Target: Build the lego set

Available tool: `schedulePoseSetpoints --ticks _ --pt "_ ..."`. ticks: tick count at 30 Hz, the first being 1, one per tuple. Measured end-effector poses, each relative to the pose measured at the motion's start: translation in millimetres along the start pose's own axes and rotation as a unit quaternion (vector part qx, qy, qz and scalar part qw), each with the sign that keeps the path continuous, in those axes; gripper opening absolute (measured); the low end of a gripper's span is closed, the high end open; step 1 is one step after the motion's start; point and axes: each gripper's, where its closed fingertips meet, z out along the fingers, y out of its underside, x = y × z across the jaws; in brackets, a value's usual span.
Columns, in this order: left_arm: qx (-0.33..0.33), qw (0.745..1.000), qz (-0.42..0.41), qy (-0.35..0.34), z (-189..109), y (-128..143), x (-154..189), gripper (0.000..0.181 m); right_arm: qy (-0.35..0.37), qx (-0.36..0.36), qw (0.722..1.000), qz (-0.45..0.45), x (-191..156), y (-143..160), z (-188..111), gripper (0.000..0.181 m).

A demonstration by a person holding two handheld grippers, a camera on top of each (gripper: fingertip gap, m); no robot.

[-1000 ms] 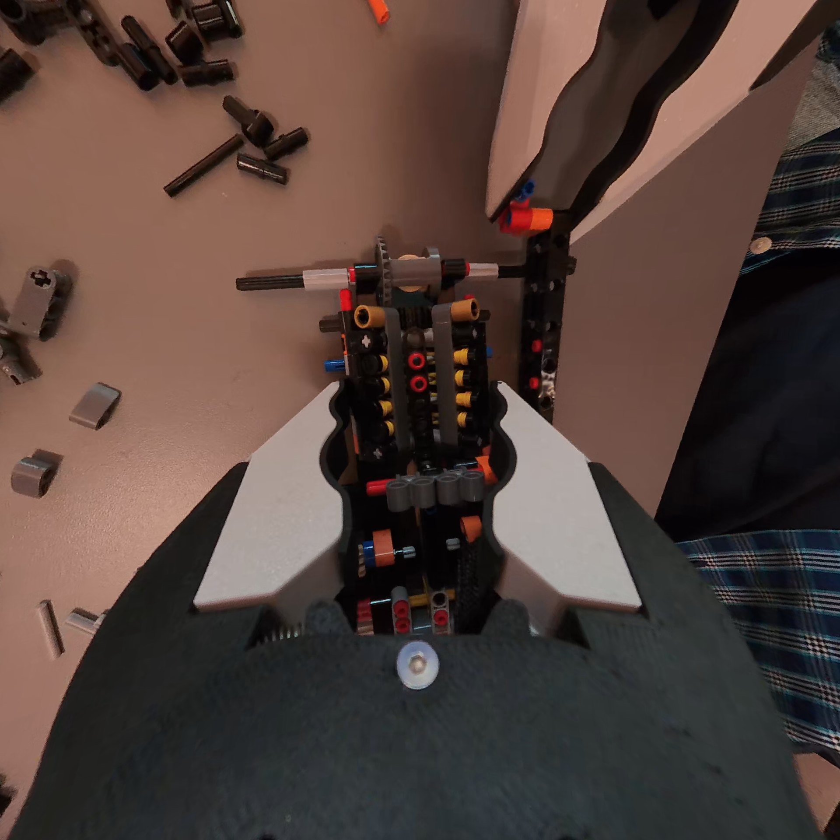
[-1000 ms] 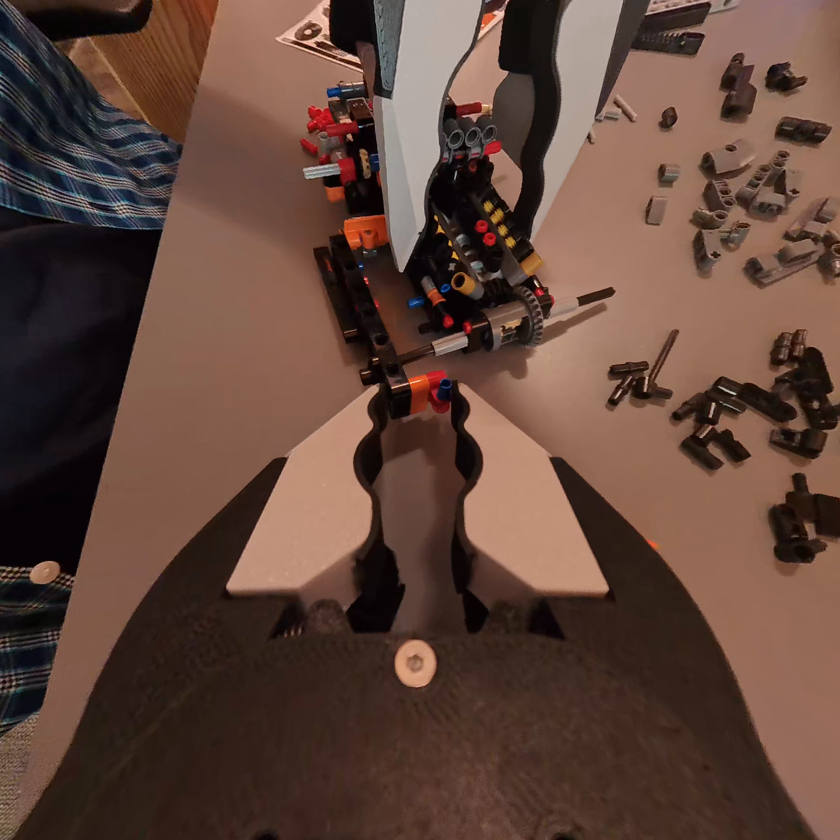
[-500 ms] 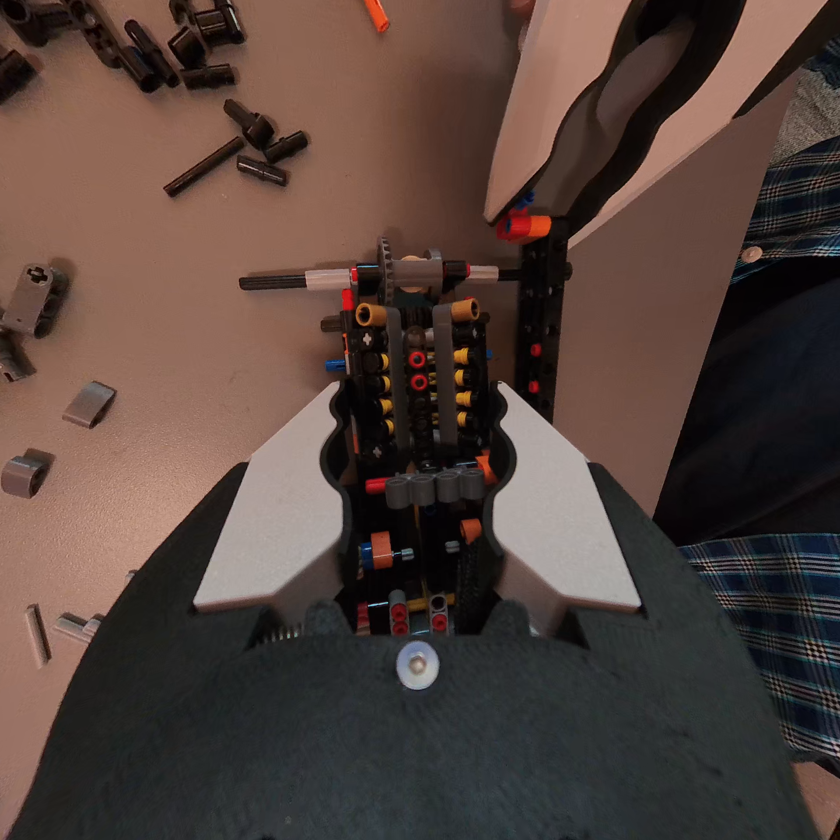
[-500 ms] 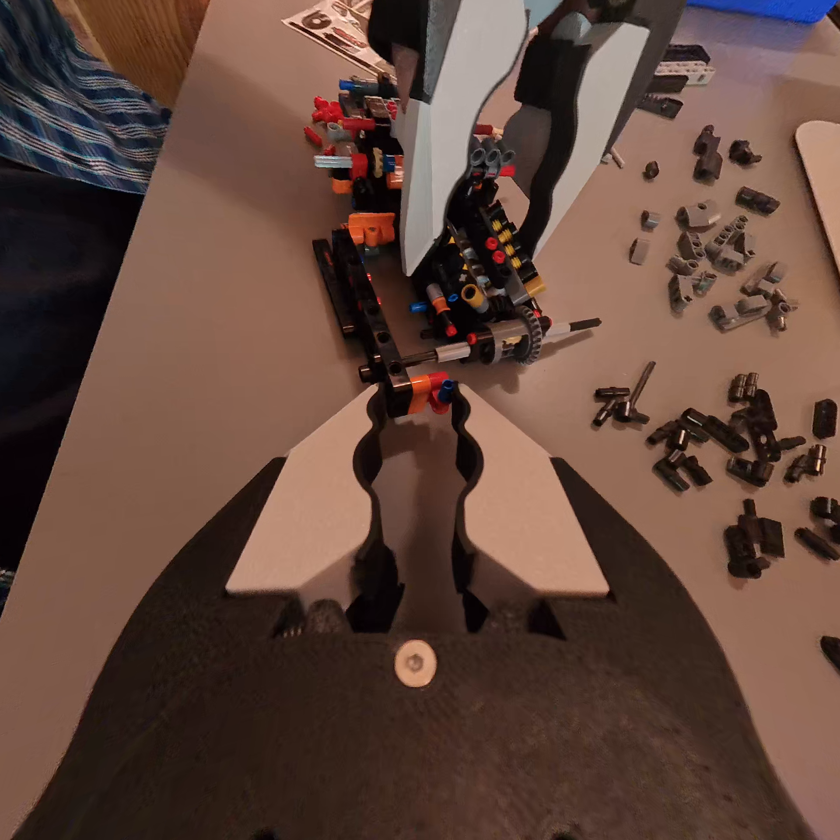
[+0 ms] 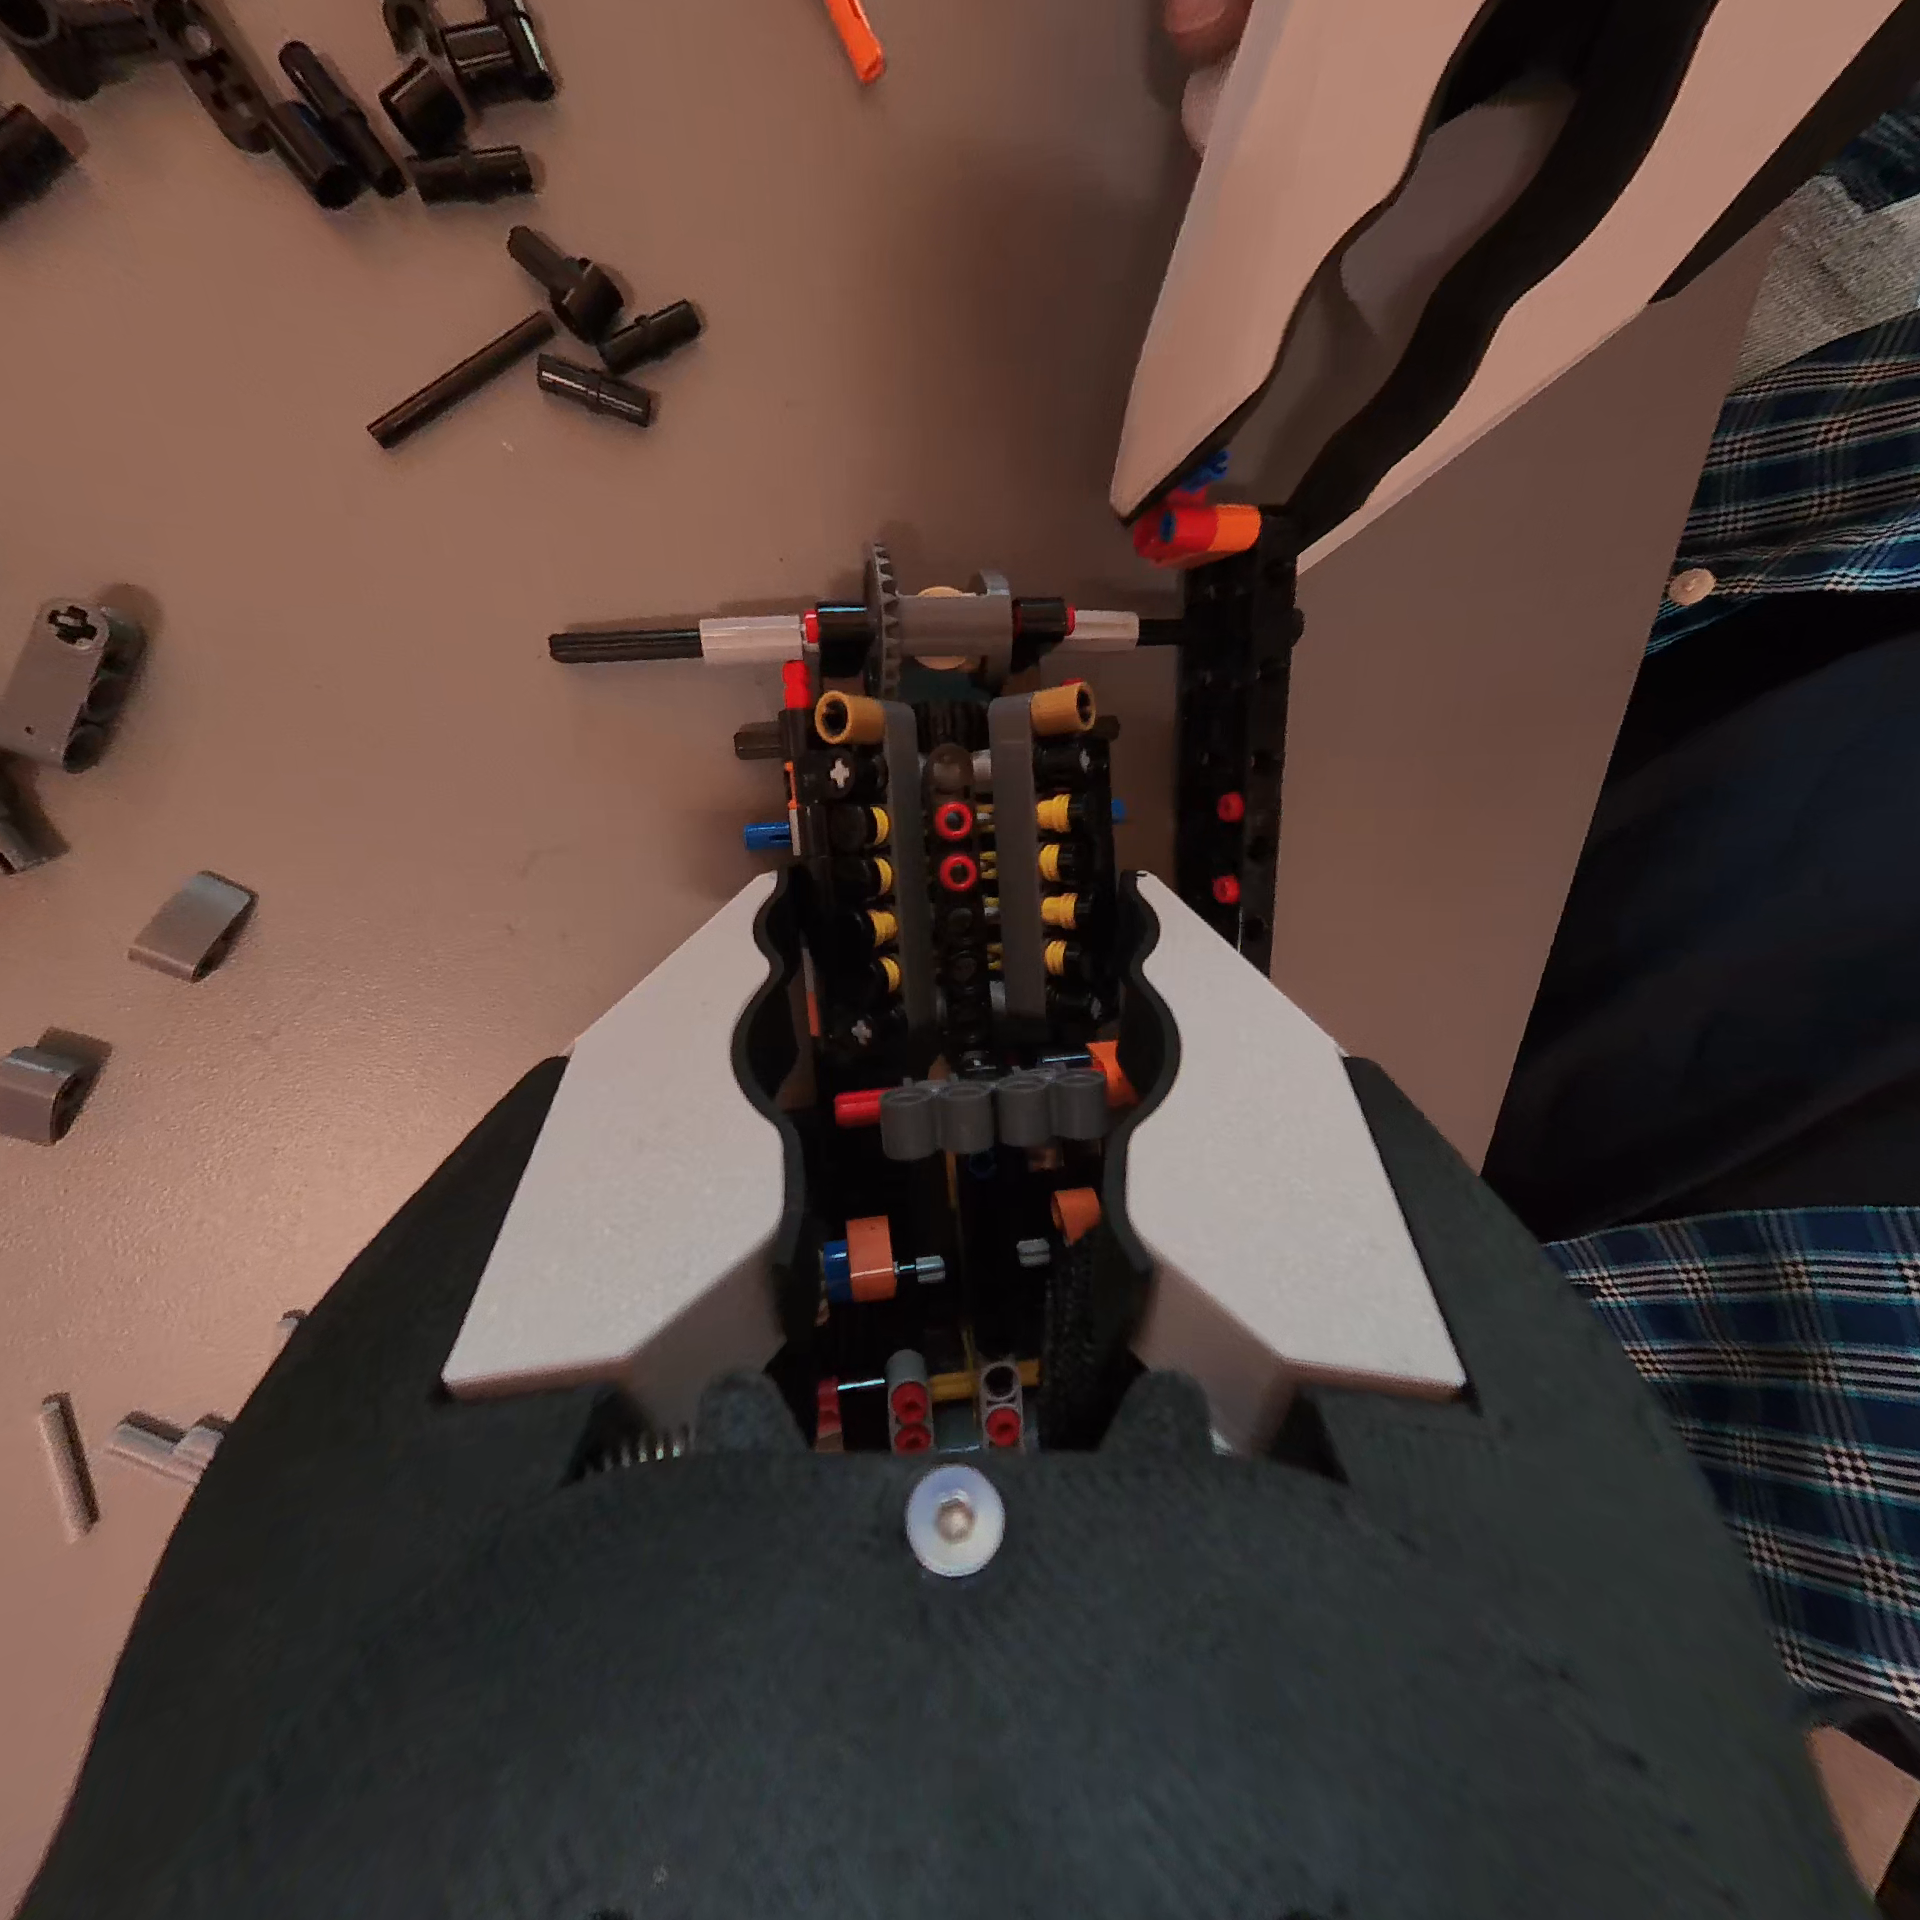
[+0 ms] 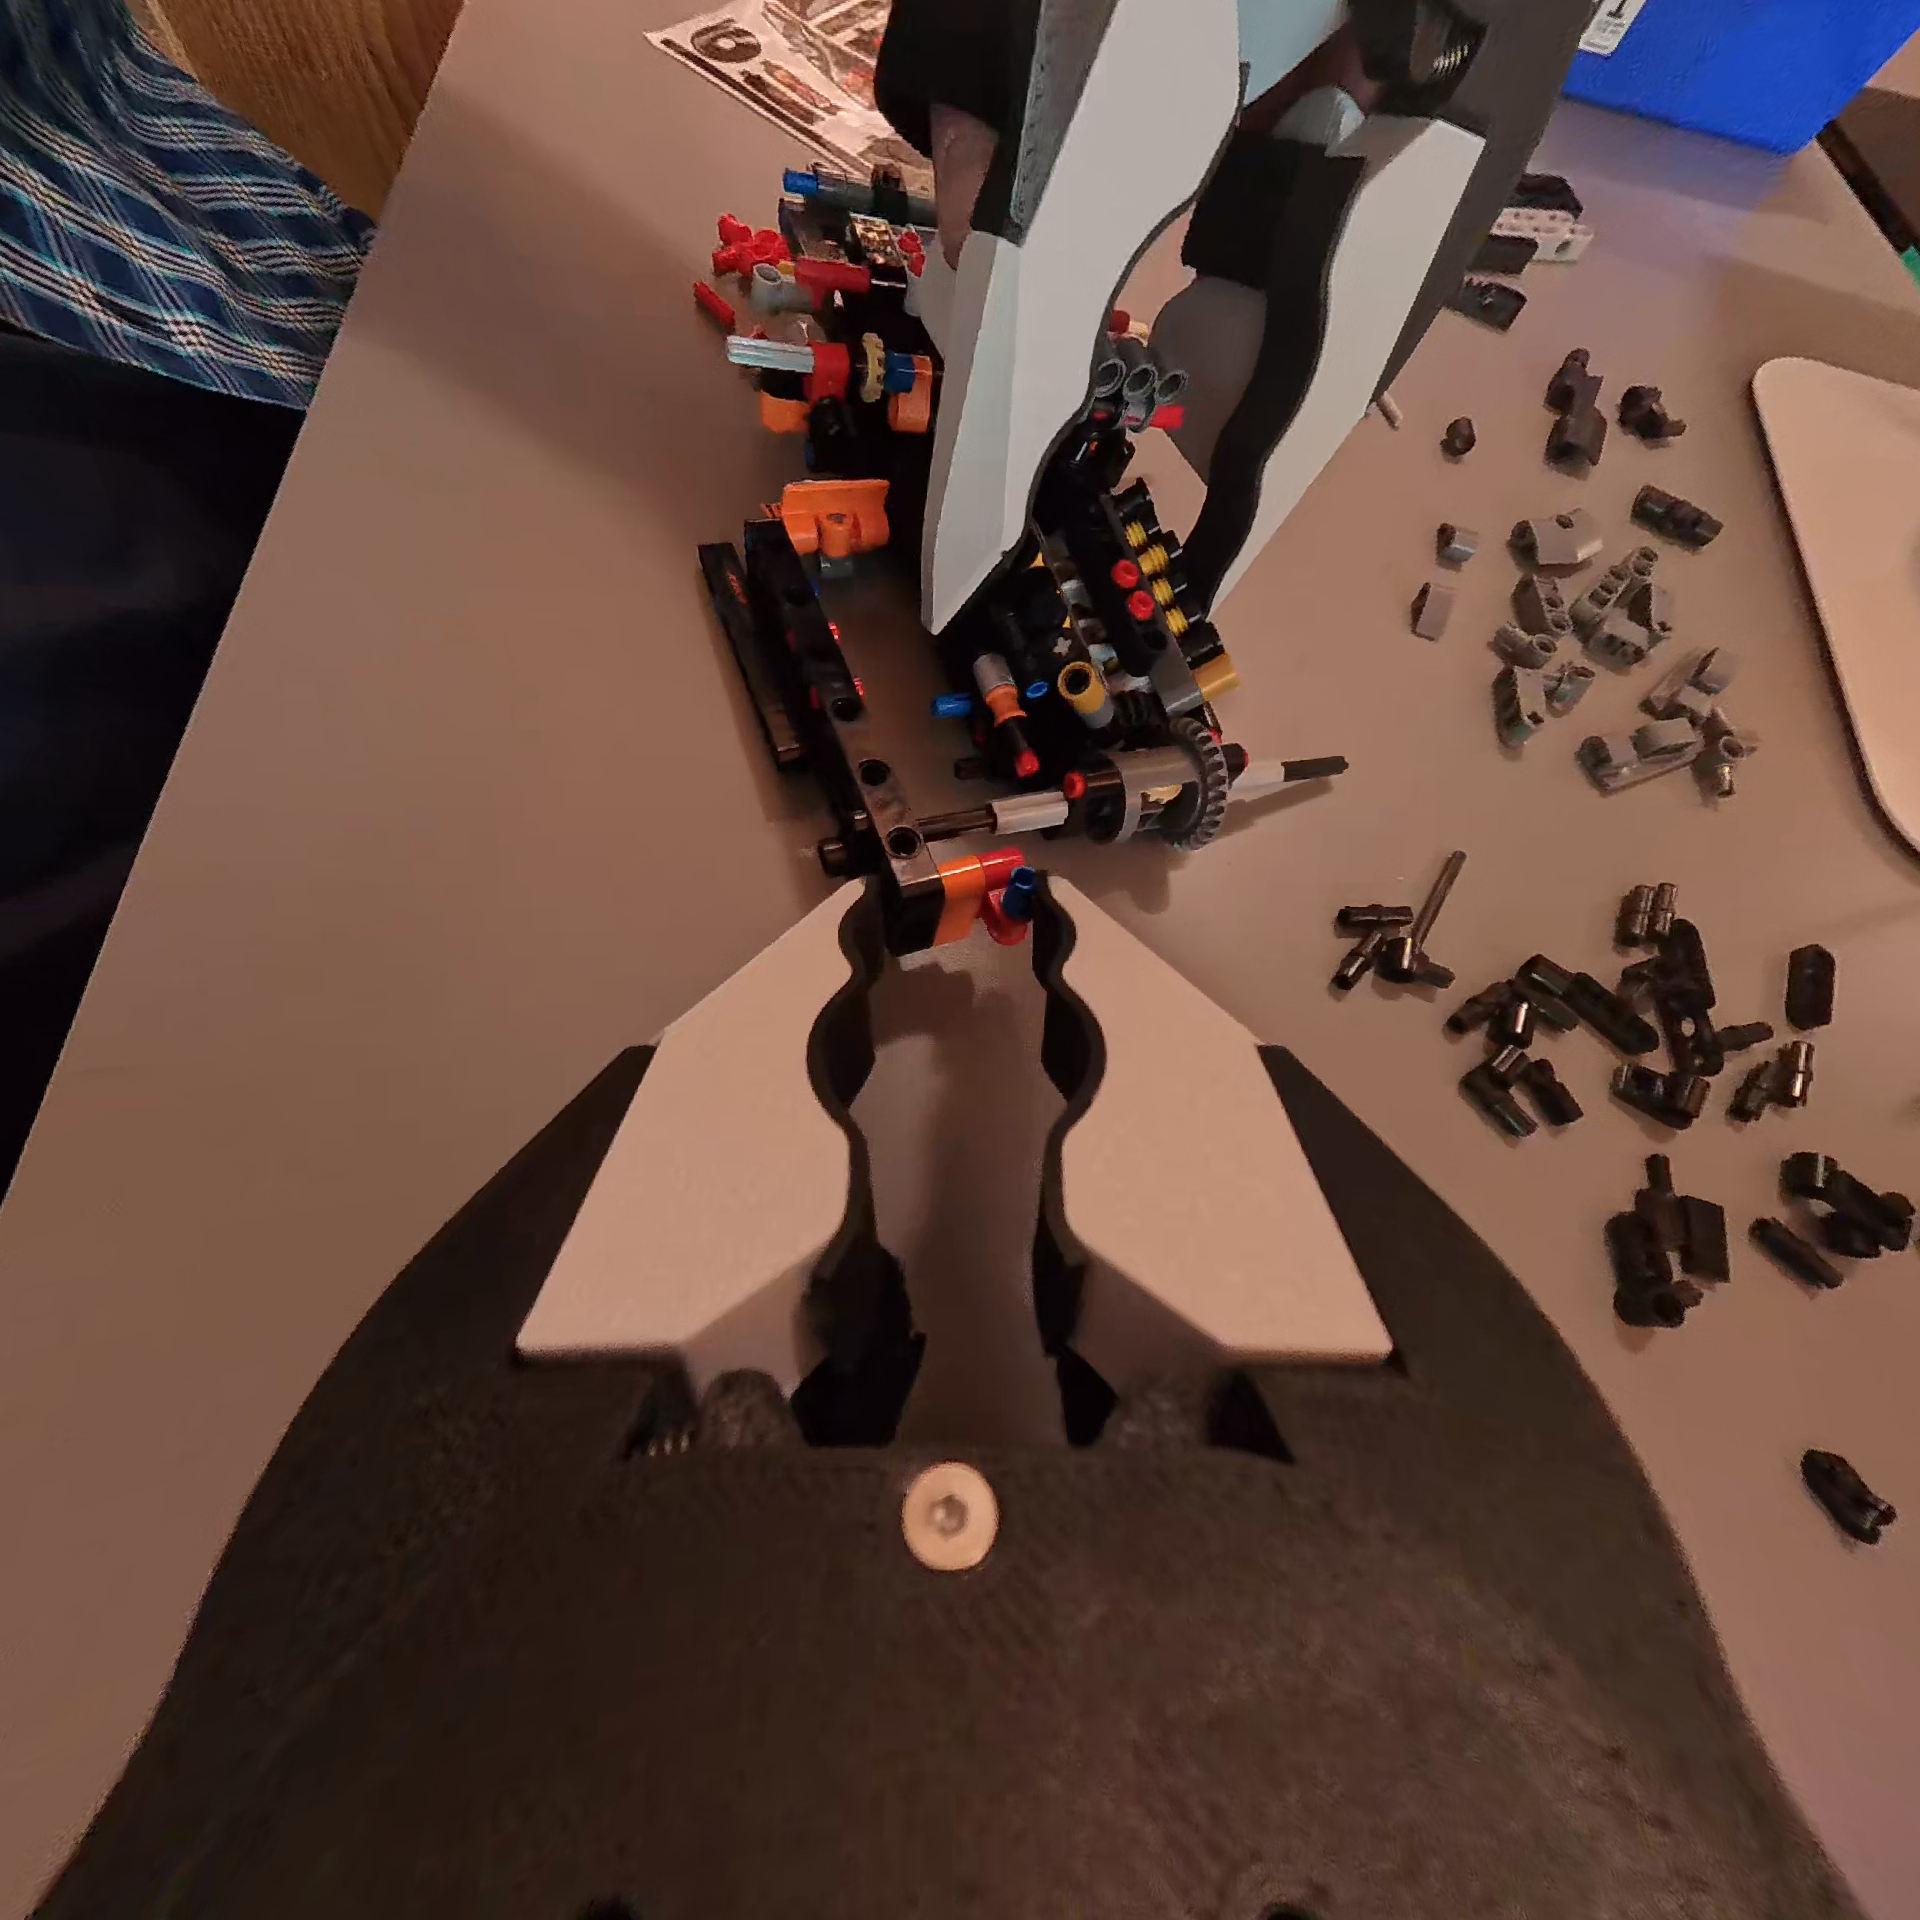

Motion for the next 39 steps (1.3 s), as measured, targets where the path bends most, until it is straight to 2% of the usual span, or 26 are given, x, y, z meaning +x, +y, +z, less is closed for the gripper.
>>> schedulePoseSetpoints --ticks 14,28,32,36,39 --pt "-0.002 1.000 0.018 -0.015 1 1 0 0.061 -0.028 0.010 1.000 -0.005 -8 0 -5 0.025" --pt "-0.001 1.000 0.016 -0.018 1 1 0 0.061 -0.038 0.063 0.997 0.019 -6 -16 -12 0.024" --pt "-0.002 1.000 0.017 -0.019 1 1 0 0.061 -0.034 0.042 0.999 0.008 -7 -11 -7 0.024" --pt "-0.002 1.000 0.019 -0.023 2 1 0 0.061 -0.019 -0.030 0.999 -0.012 -8 8 2 0.025" --pt "-0.005 0.999 0.020 -0.028 2 1 0 0.061 -0.013 -0.063 0.998 -0.013 -9 14 7 0.040"
